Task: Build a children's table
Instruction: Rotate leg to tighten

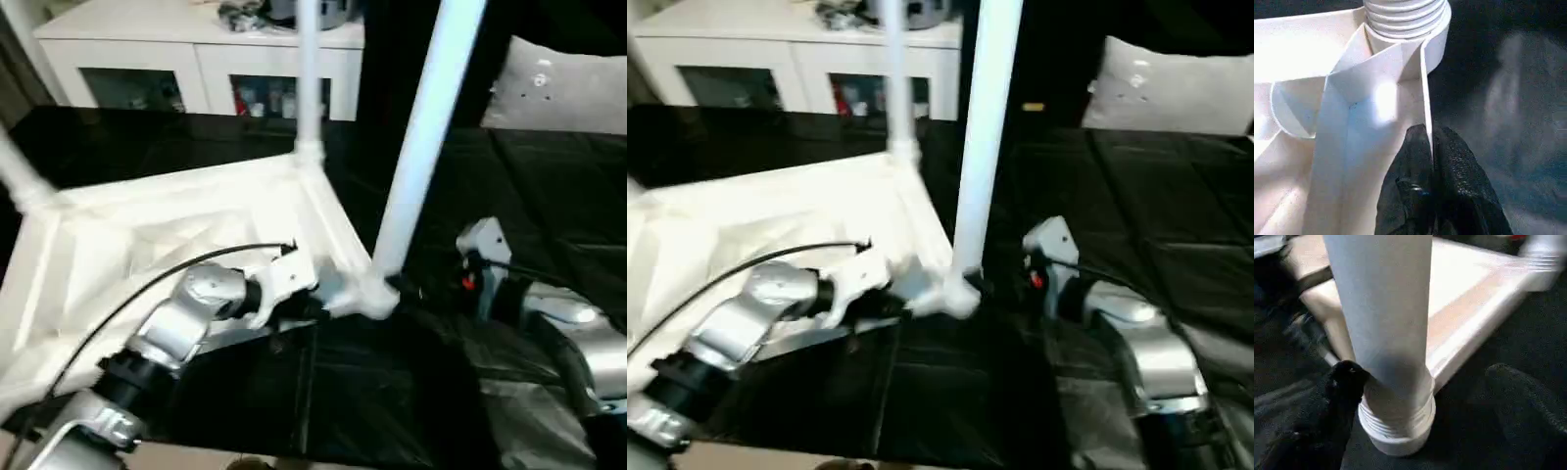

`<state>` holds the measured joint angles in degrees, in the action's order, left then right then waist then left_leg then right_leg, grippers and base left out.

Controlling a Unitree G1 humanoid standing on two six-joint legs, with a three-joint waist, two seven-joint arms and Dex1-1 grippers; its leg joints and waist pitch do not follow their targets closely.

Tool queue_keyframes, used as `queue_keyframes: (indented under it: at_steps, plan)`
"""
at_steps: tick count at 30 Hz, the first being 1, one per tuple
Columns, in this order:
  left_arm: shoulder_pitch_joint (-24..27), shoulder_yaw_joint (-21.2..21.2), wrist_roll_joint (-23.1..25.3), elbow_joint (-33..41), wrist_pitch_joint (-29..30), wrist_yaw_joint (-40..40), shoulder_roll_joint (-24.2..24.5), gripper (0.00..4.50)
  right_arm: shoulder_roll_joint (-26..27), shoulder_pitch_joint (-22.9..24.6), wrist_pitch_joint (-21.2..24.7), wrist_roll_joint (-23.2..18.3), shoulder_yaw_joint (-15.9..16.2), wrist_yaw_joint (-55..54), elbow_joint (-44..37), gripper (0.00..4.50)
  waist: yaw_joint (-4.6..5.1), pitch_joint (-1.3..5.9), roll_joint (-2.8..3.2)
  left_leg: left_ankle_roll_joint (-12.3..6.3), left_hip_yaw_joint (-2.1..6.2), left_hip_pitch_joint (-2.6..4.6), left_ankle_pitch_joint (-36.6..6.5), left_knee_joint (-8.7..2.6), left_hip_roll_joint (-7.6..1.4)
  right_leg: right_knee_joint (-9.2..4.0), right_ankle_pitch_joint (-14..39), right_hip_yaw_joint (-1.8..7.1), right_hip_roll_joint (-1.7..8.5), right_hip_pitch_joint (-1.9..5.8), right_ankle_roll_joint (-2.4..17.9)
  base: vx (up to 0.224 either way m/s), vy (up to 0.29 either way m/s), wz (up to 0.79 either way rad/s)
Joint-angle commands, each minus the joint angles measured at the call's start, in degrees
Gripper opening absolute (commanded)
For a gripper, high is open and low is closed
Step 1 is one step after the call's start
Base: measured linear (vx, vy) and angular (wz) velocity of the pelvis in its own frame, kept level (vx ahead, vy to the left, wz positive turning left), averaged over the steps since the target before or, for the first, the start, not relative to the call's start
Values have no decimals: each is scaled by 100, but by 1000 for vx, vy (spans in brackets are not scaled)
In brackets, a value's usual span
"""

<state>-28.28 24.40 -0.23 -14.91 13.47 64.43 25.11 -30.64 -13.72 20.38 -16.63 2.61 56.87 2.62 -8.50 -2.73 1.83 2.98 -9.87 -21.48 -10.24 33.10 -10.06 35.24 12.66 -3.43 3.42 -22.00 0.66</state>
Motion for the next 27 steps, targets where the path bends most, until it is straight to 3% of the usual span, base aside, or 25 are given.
queue_keyframes:
  at_steps: [1, 3, 4, 9, 19, 21, 22, 27]
  plan:
    - [-89, 97, -114, 124, -303, 330, -37, 0, -78, -97, -114, -45, 130, 350, 37, 420, 18, 361, -48, -424, 101, 90, -682, -293, -351, -360, 78, 289, 514, 264, 1293, 0, 0, 0]
    - [-94, 86, -182, 100, -378, 466, -35, 0, -100, -136, -121, -103, 214, 590, 90, 420, 6, 361, -43, -400, 107, 92, -750, -293, -363, -355, 238, 283, 524, 256, 1317, 0, 0, 0]
    - [-97, 88, -220, 91, -404, 542, -26, 0, -96, -152, -92, -140, 264, 707, 117, 393, 9, 359, -69, -396, 108, 87, -752, -296, -368, -354, 255, 281, 528, 258, 1323, 0, 0, 0]
    - [-111, 94, -275, 37, -540, 683, 9, 0, -1, -224, -193, -150, 422, 859, 377, 354, -1, 351, -70, -341, 102, 80, -877, -281, -355, -367, 559, 289, 551, 234, 1319, 0, 0, 0]
    - [-120, 49, -262, -53, -605, 767, -36, 0, 92, -240, -148, -157, 492, 961, 690, 261, -10, 366, -59, -340, 112, 62, -808, -271, -348, -353, 512, 282, 542, 241, 1278, 0, 0, 0]
    - [-131, 53, -274, -68, -602, 768, -39, 0, 116, -239, -142, -192, 487, 972, 731, 255, -7, 367, -59, -353, 109, 61, -807, -266, -344, -355, 496, 279, 542, 241, 1305, 0, 0, 0]
    - [-139, 49, -280, -77, -601, 768, -43, 0, 125, -239, -140, -202, 490, 979, 746, 251, -11, 367, -32, -347, 112, 58, -809, -263, -341, -352, 500, 279, 539, 240, 1304, 0, 0, 0]
    - [-128, -35, -353, -84, -459, 709, -108, 0, 214, -205, -99, -279, 484, 1033, 856, 245, -5, 362, -50, -319, 113, 62, -863, -274, -345, -363, 584, 277, 542, 244, 1298, 0, 0, 0]
